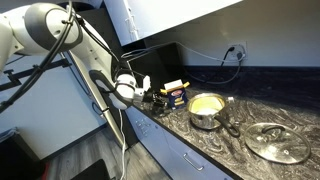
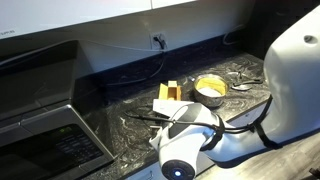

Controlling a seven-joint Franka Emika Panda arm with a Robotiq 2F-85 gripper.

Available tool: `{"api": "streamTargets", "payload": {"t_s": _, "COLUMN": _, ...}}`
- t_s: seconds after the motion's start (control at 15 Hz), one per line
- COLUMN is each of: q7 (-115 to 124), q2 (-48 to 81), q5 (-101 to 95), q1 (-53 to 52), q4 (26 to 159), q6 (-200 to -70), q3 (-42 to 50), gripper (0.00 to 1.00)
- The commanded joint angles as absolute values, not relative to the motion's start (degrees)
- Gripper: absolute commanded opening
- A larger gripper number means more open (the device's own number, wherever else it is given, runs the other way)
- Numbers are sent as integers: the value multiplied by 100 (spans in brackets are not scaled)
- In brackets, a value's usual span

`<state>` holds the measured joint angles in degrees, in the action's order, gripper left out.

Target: Pour the contents in the box into the pot

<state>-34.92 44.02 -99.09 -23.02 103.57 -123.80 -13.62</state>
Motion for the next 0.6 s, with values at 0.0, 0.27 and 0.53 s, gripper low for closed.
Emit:
{"api": "streamTargets", "payload": {"t_s": 0.0, "q7": -3837, "q2": 3514, "q5": -9436, "q1": -2122, "q4": 11137, "q6": -12410, "q3": -1520, "gripper": 100}}
{"api": "streamTargets", "payload": {"t_s": 0.27, "q7": -4633, "q2": 2737, "q5": -8679, "q1": -1841, "q4": 11651, "q6": -12657, "q3": -1708, "gripper": 100}}
{"api": "streamTargets", "payload": {"t_s": 0.53, "q7": -5253, "q2": 2071, "q5": -8057, "q1": -1562, "q4": 12018, "q6": -13140, "q3": -1808, "gripper": 100}}
